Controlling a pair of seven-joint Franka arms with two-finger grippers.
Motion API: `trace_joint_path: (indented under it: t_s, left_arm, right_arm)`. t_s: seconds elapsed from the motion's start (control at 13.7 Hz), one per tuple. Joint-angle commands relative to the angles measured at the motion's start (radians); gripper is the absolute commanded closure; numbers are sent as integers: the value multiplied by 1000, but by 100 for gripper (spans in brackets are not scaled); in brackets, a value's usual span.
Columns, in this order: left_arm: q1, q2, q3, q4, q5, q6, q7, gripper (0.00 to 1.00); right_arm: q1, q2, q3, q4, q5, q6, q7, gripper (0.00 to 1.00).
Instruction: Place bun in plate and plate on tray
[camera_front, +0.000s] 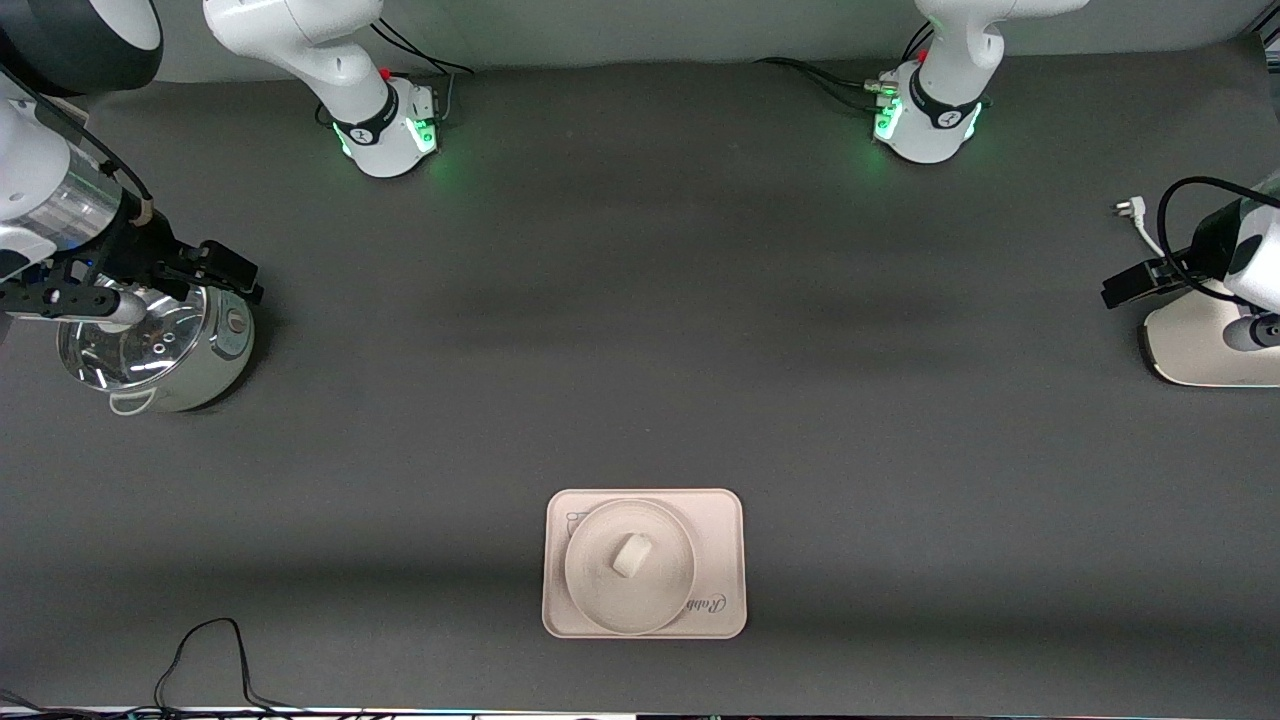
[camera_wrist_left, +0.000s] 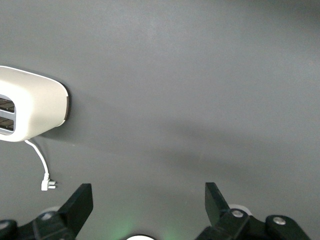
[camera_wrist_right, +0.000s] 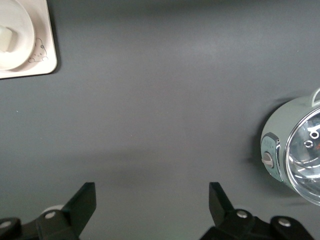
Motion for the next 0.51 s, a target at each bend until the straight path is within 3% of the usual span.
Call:
trace_joint_path:
  t_s: [0.0, 0.44]
  left_arm:
    - [1, -6, 9, 4, -11, -12, 15, 0]
    - [1, -6, 9, 5, -11, -12, 15, 0]
  right_arm:
    - [6, 22, -3, 26, -7, -31, 1, 0]
    - [7, 15, -5, 11, -6, -57, -1, 0]
